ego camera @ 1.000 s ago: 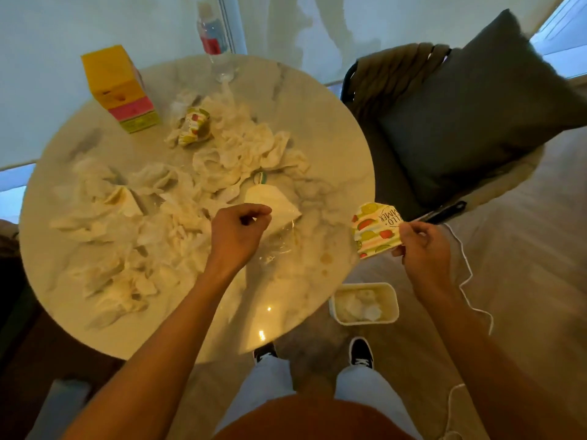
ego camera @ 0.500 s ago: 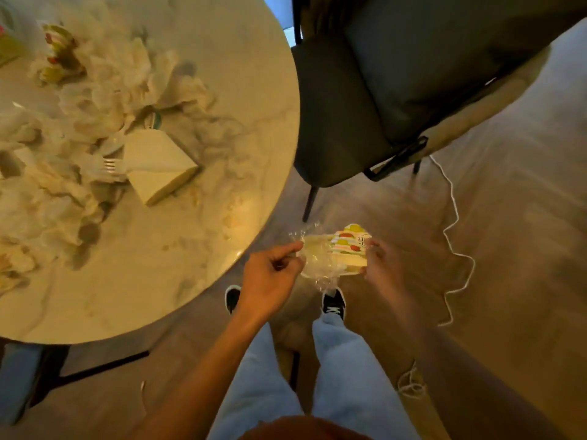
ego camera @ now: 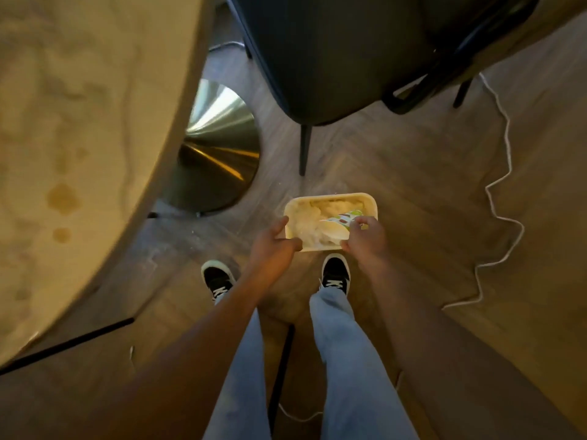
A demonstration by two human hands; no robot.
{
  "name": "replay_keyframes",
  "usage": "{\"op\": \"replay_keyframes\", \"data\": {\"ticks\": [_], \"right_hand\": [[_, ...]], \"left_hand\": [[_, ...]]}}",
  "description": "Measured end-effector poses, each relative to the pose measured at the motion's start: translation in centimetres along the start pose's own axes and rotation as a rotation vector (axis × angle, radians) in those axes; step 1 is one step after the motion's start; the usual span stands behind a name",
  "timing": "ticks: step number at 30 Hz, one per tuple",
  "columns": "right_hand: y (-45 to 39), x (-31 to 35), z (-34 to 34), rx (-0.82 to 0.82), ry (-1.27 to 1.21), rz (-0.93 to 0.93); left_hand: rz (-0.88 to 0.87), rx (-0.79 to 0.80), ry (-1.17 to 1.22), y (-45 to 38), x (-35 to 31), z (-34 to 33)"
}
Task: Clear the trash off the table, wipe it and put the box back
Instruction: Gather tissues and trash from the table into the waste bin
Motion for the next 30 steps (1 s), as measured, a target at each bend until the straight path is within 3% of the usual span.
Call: {"op": "replay_keyframes", "data": {"ticks": [10, 14, 21, 26, 30], "right_hand": [[-9.5, -8.7, -5.5, 0.167, 0.416, 0.114], [-13.4, -9.8, -5.7, 0.126, 0.448, 0.136], [-15.0, -10.0, -4.4, 0.180, 0.493, 0.181], [-12.3, -8.1, -1.9, 0.134, 0.512, 0.361], [-9.5, -6.2, -0.9, 0.160, 0.485, 0.402]], "left_hand": [[-0.029, -0.003, -0.170, -13.8, 5.7, -4.6], [-0.133, -0.009, -0.389, -16.6, 7.0, -6.3], [-0.082, 0.053, -0.589, -21.0, 7.0, -9.1], [-0.109, -0.077, -0.453, -21.3, 5.8, -8.2], [-0.135, -0.168, -0.346, -17.7, 5.2, -6.5]]}}
Point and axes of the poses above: each hand's wrist, its own y-axis away from the middle knuckle, its own z-axis out of the back of the hand, x = y × z, the point moved 3 cm from there along -y, towards the middle knuckle, and after that the axes turned 13 degrees about z, right-handed, at the moved point
